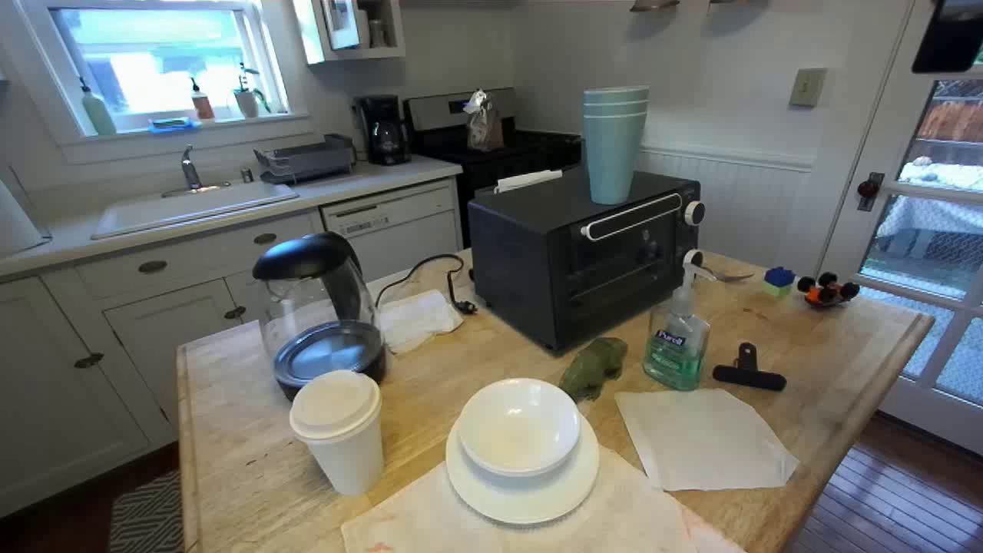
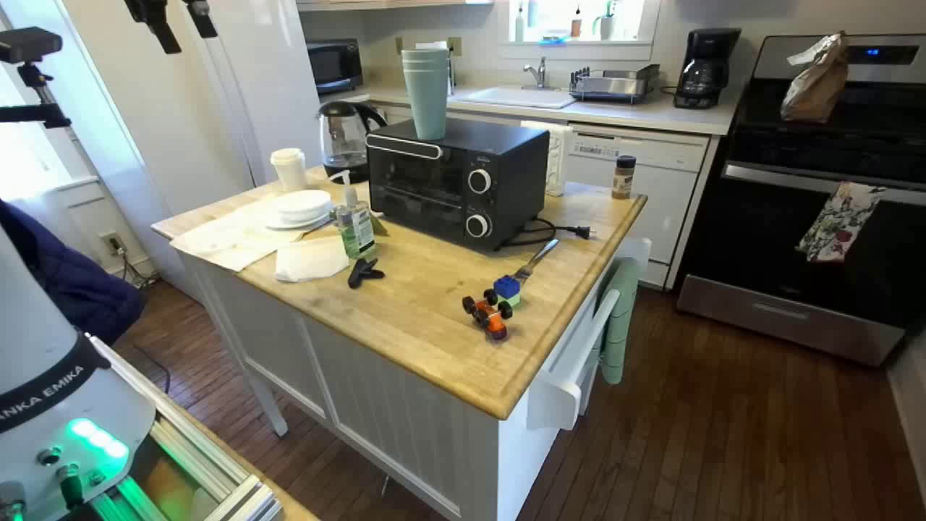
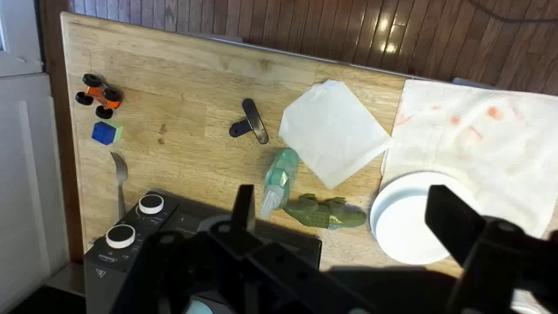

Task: Turn the bottom knob on the toaster oven to the right

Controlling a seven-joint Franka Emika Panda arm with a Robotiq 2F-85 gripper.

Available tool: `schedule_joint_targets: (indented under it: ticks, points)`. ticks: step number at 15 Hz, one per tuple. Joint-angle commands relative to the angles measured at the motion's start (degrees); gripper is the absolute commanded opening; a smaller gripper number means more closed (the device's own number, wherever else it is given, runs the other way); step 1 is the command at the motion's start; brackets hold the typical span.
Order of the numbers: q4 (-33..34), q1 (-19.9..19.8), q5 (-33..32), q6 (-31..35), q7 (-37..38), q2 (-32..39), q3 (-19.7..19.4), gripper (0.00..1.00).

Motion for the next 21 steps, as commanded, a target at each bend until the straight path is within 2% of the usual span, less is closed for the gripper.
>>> schedule_joint_targets:
  ticks: [1,14,16,21]
  points:
    - [0.1,1.4,-0.7,-0.1,0.7,0.3,-1.0,1.0]
    - [0.1,1.4,-0.7,-0.1,0.7,0.3,-1.0,1.0]
    - [-0.7,-0.3,-4.3,1.4,1.9,1.7,-0.4,1.0]
    - [-4.3,-4.1,-22.7,5.8,0.5,6.0,-2.7,1.0]
